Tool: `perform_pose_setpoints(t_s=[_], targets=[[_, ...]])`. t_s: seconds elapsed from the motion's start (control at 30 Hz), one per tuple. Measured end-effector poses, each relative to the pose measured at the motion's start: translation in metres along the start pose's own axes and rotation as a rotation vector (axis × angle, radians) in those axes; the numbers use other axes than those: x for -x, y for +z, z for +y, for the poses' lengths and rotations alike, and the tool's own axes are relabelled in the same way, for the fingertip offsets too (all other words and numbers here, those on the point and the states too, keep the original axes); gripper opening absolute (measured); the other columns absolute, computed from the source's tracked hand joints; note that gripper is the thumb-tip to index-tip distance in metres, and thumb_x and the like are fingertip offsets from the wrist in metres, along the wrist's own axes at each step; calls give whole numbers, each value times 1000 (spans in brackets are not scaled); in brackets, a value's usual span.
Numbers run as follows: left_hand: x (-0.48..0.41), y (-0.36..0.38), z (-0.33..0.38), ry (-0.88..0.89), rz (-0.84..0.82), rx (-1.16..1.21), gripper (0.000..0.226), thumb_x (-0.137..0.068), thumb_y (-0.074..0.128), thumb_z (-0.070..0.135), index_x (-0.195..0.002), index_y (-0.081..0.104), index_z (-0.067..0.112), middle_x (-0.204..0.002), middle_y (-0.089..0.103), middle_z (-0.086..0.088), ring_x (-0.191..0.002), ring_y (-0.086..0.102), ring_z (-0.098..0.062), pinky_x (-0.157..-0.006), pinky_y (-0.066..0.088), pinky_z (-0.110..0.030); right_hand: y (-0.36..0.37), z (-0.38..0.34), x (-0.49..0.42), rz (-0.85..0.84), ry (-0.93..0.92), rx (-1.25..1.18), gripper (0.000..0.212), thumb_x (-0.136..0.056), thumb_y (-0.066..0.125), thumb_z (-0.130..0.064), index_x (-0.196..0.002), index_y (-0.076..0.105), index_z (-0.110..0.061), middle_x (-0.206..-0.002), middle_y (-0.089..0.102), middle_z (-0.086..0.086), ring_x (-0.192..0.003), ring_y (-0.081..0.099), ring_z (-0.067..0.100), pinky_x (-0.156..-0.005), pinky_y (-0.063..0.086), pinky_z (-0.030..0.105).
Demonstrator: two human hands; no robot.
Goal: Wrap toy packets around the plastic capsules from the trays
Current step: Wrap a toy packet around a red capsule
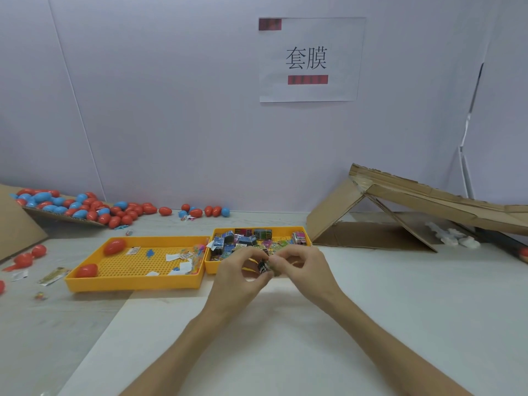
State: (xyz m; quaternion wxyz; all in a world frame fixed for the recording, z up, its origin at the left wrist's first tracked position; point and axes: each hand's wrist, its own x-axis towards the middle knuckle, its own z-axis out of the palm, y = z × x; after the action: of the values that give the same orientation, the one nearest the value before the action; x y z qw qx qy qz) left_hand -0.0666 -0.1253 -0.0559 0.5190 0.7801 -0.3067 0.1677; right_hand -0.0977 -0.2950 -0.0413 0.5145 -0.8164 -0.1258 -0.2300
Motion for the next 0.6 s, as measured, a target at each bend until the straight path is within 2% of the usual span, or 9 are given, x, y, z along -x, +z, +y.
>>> perform_pose_setpoints(t_s=[0.07, 0.13, 0.27, 0.37, 0.5, 0.6], targets=[[-2, -2, 1, -87, 34, 99, 23, -82, 80, 5, -99, 70, 17, -93, 71, 12, -85, 71, -8, -75, 59, -21, -5, 1, -4, 96, 53, -39, 16, -89, 74, -19, -77, 74, -29, -75, 73, -10, -71, 65, 3, -65, 49, 17], [-3, -3, 1, -127, 49, 161, 23, -82, 80, 5, -98, 69, 17, -94, 72, 13, -87, 72, -8, -75, 58, -21, -13, 4, -8, 136, 167, -81, 11, -88, 76, -24, -77, 74, -25, -73, 72, -7, -68, 66, 7, -66, 51, 20], [0, -3, 4, -98, 16, 176, 26, -82, 78, 0, -99, 68, 17, -98, 70, 14, -92, 71, -10, -78, 60, -26, -18, 8, -7, 33, 337, -203, 17, -86, 80, -25, -77, 71, -12, -66, 70, 0, -61, 65, 14, -62, 53, 25], [-1, -2, 4, -88, 2, 172, 28, -82, 78, -2, -99, 66, 17, -98, 69, 16, -94, 70, -9, -78, 59, -24, -14, 7, -6, 26, 299, -178, 16, -85, 80, -20, -75, 70, -13, -66, 70, 1, -61, 66, 13, -61, 53, 27], [0, -2, 4, -92, 4, 175, 28, -81, 79, -1, -99, 66, 15, -97, 68, 16, -94, 70, -10, -79, 59, -25, -13, 6, -6, 64, 232, -53, 13, -85, 80, -23, -76, 72, -18, -71, 72, 0, -65, 68, 14, -69, 58, 38], [0, -2, 3, -90, -3, 185, 28, -80, 80, -1, -99, 65, 15, -97, 68, 16, -94, 70, -10, -78, 58, -23, -13, 5, -5, 70, 202, -31, 14, -83, 81, -24, -75, 71, -21, -74, 73, -1, -69, 71, 19, -72, 60, 40]])
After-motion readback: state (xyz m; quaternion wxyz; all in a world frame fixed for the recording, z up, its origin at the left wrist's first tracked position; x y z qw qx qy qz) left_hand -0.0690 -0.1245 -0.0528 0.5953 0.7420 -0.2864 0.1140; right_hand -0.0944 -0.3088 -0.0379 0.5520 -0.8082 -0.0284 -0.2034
